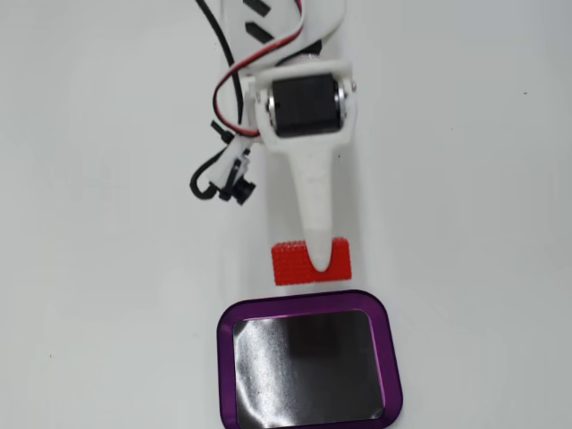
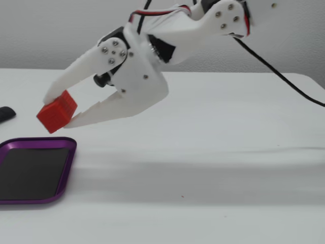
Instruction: Pick up the cube and place it in the box.
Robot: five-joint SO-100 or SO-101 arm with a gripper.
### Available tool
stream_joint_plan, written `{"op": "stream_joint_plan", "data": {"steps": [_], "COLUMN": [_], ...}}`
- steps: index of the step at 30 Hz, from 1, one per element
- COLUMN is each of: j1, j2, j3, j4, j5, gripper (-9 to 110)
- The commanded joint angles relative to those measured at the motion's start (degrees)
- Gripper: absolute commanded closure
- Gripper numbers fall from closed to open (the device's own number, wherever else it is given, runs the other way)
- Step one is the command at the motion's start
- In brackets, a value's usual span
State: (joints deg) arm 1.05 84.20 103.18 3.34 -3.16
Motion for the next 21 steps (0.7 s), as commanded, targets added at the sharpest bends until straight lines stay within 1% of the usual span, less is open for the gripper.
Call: {"op": "stream_joint_plan", "data": {"steps": [1,5,10,21], "j1": [-0.1,-0.1,-0.2,-0.3], "j2": [-5.0,-10.3,-12.3,-12.0], "j3": [-9.5,-14.2,-17.1,-18.9], "j4": [2.3,5.4,9.7,21.1], "j5": [0.5,0.4,0.4,0.5], "gripper": [102,102,101,83]}}
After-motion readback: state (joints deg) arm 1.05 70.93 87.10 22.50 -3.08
